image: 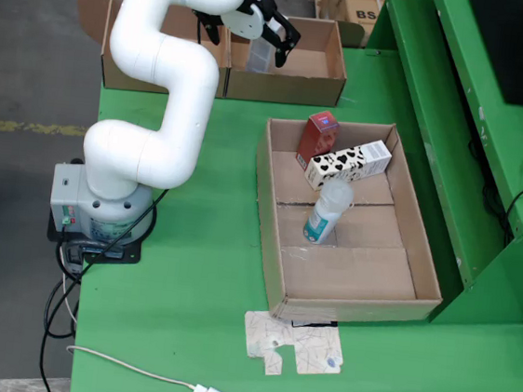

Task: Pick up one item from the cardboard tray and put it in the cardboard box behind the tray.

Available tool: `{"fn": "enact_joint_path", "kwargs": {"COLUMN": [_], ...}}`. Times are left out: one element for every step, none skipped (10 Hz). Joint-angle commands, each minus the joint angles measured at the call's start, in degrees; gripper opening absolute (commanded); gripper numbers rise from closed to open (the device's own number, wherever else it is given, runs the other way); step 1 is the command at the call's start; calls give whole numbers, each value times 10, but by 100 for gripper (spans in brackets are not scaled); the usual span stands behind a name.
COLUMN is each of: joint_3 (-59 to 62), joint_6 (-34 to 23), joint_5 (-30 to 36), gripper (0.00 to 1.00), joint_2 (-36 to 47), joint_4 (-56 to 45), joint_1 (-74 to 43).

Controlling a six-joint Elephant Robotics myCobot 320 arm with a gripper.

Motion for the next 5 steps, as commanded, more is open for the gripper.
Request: {"fn": "enact_joint_path", "kwargs": {"joint_3": [-51, -69, -116, -203, -279], "joint_6": [1, 14, 22, 30, 43], "joint_5": [-10, -24, -29, -29, -35], "gripper": [100, 100, 100, 100, 100], "joint_2": [71, 103, 147, 215, 281], "joint_4": [32, 24, 33, 57, 70], "joint_1": [8, 19, 20, 17, 13]}}
